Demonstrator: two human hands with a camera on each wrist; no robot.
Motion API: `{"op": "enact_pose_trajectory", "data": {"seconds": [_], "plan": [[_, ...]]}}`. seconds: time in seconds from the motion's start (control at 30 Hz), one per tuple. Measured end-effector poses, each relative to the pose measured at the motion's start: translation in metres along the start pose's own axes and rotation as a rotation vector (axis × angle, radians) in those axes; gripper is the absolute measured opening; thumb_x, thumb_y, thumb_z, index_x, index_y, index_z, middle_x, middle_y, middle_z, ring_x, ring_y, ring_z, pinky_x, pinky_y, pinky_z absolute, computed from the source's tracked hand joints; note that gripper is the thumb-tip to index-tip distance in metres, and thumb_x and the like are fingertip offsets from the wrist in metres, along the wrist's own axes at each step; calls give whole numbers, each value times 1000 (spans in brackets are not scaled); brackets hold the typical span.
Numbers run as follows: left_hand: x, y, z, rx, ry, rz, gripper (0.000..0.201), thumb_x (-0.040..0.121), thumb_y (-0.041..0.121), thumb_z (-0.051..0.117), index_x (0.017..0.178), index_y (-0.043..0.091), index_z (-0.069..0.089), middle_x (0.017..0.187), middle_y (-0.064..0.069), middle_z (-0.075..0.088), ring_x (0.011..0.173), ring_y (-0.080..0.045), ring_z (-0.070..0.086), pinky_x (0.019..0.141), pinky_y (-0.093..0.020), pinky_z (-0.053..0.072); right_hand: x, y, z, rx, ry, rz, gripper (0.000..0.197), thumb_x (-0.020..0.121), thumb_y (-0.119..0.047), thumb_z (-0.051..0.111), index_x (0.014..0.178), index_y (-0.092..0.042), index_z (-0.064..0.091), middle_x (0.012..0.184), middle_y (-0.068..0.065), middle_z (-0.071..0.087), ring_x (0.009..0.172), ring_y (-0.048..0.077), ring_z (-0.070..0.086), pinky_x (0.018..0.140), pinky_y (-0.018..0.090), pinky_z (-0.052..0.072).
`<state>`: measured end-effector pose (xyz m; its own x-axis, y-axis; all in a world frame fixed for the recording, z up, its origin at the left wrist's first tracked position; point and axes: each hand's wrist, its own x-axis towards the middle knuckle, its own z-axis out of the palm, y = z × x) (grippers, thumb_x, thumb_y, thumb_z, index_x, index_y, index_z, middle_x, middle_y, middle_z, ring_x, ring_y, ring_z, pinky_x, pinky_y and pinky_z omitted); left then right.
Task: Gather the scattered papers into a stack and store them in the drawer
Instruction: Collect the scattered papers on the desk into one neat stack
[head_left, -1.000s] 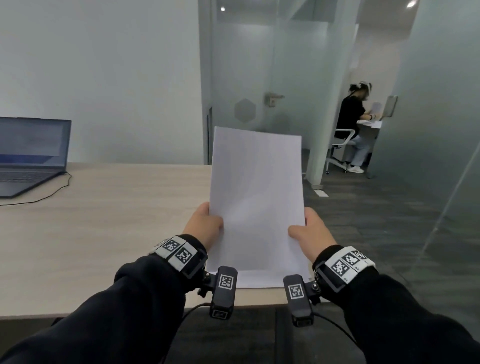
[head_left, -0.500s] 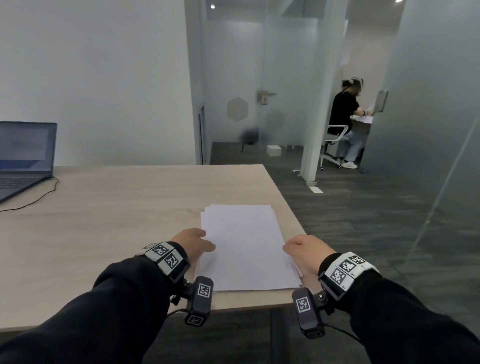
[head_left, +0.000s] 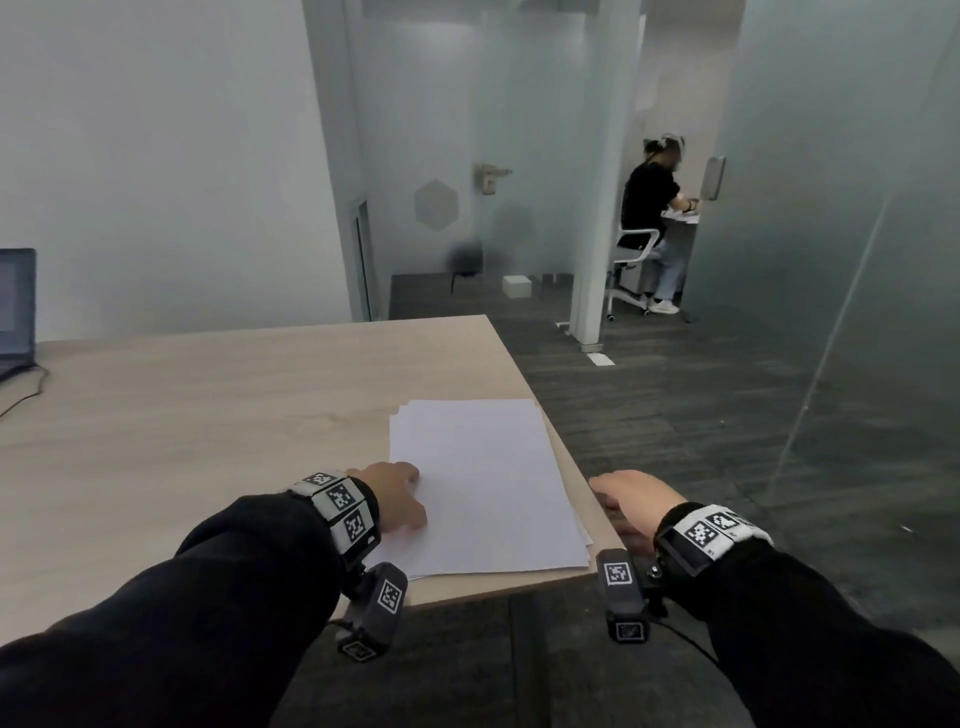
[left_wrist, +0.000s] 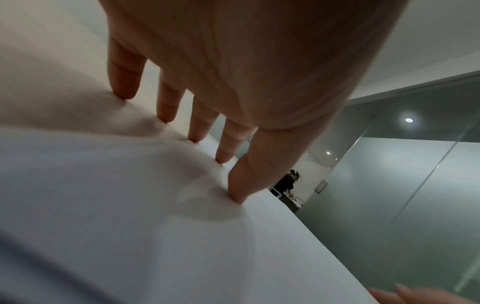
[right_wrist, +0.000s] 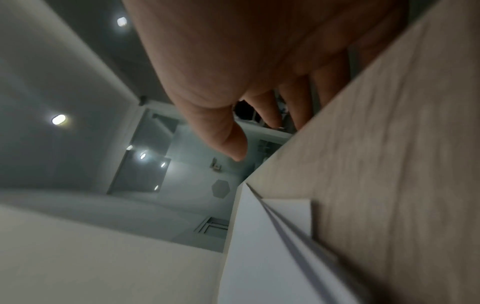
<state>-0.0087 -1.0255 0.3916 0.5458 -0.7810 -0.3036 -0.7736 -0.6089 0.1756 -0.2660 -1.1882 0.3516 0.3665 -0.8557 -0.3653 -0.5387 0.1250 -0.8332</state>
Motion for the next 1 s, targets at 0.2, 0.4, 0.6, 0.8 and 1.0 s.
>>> {"op": "enact_pose_trajectory", "data": {"seconds": [0.2, 0.4, 0.6, 0.8, 1.0], "plan": [[-12, 27, 8, -31, -47, 129, 74, 75, 41, 65, 143, 38, 38, 151, 6, 40, 130, -26, 46, 106, -37, 41, -3, 27, -11, 374, -98, 120, 28, 78, -35, 71, 66, -12, 59, 59, 7, 62, 55, 26, 55, 62, 38, 42], [-24, 46, 19, -46, -68, 253, 68, 83, 43, 66, 145, 32, 39, 152, 6, 38, 135, -22, 41, 109, -34, 36, -11, 18, -24, 89, -5, -95, 21, 91, -7, 61, 110, 0, 67, 92, 9, 73, 84, 27, 68, 82, 36, 54], [-25, 32, 19, -376, -38, 229, 71, 89, 38, 63, 150, 22, 31, 153, -4, 39, 137, -22, 43, 111, -31, 33, -40, -19, -18, -122, 105, -392, 32, 88, -4, 51, 112, -22, 60, 102, -1, 72, 92, 21, 69, 74, 30, 51], [-22, -11, 0, -1054, 100, 20, 72, 86, 36, 67, 147, 12, 37, 136, -9, 57, 116, -31, 59, 104, -45, 45, -52, -49, 13, 224, -9, -492, 38, 87, 1, 52, 114, -22, 64, 107, 5, 77, 96, 31, 74, 91, 54, 57], [-39, -53, -29, -1377, 325, 141, 27, 80, 21, 66, 106, 13, 68, 101, -11, 76, 96, -34, 71, 94, -54, 53, -54, -87, 59, 342, -31, -614, 38, 90, 2, 50, 118, -21, 61, 108, 1, 76, 91, 16, 74, 81, 36, 58]]}}
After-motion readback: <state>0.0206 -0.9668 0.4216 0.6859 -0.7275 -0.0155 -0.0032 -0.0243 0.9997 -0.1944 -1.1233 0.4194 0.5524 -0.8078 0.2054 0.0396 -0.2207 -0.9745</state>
